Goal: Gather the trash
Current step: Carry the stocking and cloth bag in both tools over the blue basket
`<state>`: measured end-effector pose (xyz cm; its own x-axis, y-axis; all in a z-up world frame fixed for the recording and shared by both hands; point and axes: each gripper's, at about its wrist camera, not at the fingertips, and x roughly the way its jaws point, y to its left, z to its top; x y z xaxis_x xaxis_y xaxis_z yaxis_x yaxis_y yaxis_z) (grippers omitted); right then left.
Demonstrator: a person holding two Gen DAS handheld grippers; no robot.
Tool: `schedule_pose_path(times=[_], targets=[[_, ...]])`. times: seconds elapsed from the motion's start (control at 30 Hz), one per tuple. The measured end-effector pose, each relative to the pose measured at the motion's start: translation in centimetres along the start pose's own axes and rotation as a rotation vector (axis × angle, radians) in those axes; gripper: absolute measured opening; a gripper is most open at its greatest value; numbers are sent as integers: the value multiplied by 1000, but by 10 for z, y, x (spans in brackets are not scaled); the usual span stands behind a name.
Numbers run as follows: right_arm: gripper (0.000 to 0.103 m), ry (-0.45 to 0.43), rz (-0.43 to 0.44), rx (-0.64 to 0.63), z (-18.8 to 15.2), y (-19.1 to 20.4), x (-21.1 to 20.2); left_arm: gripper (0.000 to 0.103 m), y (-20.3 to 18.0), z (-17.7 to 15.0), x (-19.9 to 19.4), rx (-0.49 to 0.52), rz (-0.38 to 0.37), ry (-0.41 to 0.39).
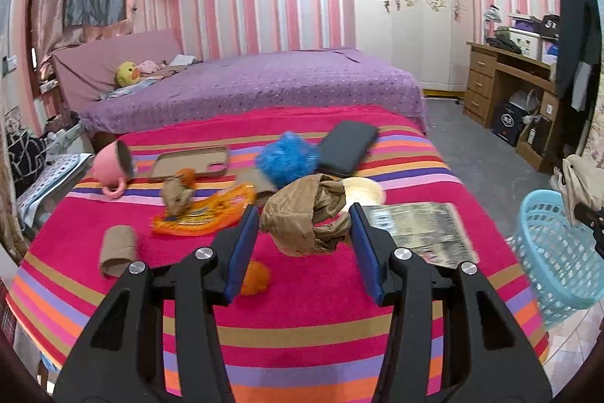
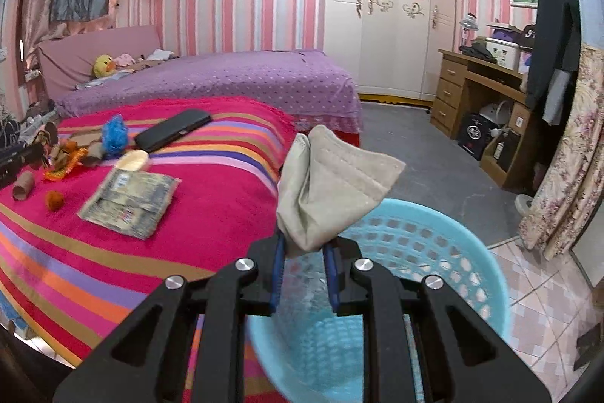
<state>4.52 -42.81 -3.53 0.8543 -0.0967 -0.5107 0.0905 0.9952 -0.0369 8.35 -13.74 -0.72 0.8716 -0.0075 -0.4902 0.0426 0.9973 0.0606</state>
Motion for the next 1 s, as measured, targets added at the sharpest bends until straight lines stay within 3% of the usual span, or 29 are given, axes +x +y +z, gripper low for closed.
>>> schedule_pose_path(times=[0.43, 1.0], targets=[[19, 42, -97, 59, -21, -69, -6, 48, -91, 1, 0, 54, -121, 1], [19, 53, -118, 167, -41, -129, -1, 48, -237, -18, 18, 167, -358, 64]])
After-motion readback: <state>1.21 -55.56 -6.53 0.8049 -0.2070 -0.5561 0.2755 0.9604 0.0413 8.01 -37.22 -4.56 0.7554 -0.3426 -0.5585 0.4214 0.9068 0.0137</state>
